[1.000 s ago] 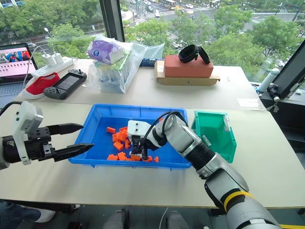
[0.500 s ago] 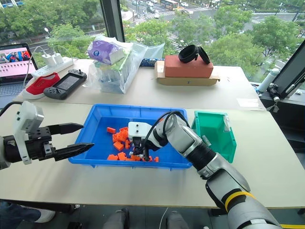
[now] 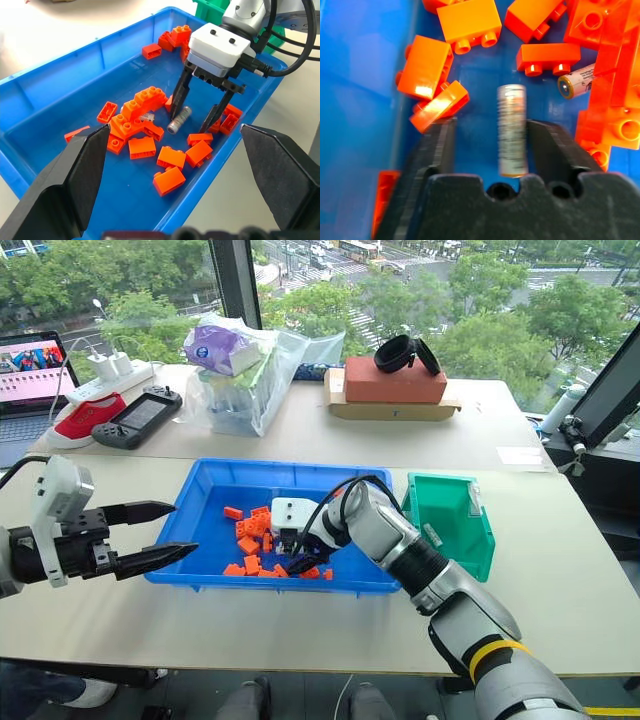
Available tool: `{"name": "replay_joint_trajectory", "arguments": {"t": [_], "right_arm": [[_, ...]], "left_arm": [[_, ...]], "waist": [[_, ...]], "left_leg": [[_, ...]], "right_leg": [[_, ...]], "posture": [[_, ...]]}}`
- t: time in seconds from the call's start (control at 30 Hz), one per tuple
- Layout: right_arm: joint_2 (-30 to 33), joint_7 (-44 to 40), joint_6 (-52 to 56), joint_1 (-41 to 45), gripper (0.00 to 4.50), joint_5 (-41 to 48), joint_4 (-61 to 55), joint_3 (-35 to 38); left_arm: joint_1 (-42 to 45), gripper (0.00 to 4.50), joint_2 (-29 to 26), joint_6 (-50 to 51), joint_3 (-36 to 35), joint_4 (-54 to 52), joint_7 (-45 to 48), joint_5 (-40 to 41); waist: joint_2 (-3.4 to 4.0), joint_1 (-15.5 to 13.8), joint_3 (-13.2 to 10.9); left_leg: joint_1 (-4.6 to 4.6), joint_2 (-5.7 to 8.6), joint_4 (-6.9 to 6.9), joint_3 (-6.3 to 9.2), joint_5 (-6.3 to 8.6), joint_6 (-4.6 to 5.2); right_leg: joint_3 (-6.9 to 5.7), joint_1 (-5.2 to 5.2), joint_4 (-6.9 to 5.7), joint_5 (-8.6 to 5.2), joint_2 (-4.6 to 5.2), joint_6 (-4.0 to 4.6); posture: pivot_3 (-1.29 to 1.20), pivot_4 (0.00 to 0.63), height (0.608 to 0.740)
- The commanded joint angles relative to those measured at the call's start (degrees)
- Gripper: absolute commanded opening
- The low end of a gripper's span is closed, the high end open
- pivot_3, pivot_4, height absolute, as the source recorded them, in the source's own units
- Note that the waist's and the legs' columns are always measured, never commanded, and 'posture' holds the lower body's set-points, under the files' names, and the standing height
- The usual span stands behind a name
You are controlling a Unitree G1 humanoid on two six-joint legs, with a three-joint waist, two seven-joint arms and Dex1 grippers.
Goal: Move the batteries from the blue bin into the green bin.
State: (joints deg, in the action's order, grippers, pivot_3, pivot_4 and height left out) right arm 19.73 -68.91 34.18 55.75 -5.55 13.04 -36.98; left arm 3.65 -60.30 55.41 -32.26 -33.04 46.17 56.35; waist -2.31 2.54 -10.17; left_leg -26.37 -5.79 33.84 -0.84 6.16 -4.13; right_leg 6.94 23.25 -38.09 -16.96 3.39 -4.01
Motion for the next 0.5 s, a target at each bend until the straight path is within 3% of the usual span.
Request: {"name": "replay_joint_trajectory", "arguments": {"t": [0.03,0.1,0.2,0.5], "right_arm": [[0.5,-0.9,-0.4,-0.5,4.48,-1.2,0.5,-1.0],[0.3,-0.9,-0.3,-0.5,4.48,-1.3,0.6,-0.9],[0.3,-1.1,-0.4,-0.7,3.76,-1.2,0.4,-0.7],[1.0,-0.5,-1.0,-1.1,0.66,-0.8,-1.0,0.6]], "left_arm": [[-0.1,4.5,-0.8,-0.8,-1.7,-1.2,0.2,0.2],[0.0,4.5,-0.7,-0.9,-1.5,-1.1,0.1,0.1],[0.1,4.5,-0.6,-1.1,-1.0,-1.0,0.0,-0.2],[0.6,4.5,-0.3,-1.4,0.1,-0.7,0.2,-0.3]], "waist": [[0.0,0.0,0.0],[0.0,0.1,0.0],[0.0,0.0,0.0],[0.0,0.0,0.0]], "left_leg": [[0.0,0.0,0.0,0.0,0.0,0.0],[0.0,0.0,0.0,0.0,0.0,0.0],[0.0,0.0,0.0,0.0,0.0,0.0],[0.0,0.0,0.0,0.0,0.01,-0.01]], "right_leg": [[0.0,0.0,0.0,0.0,0.0,0.0],[0.0,0.0,0.0,0.0,0.0,0.0],[0.0,0.0,0.0,0.0,0.0,0.0],[0.0,0.01,0.0,0.0,0.0,0.0]], "posture": [[0.0,0.15,0.74],[0.0,0.15,0.74],[0.0,0.15,0.74],[0.0,0.15,0.74]]}}
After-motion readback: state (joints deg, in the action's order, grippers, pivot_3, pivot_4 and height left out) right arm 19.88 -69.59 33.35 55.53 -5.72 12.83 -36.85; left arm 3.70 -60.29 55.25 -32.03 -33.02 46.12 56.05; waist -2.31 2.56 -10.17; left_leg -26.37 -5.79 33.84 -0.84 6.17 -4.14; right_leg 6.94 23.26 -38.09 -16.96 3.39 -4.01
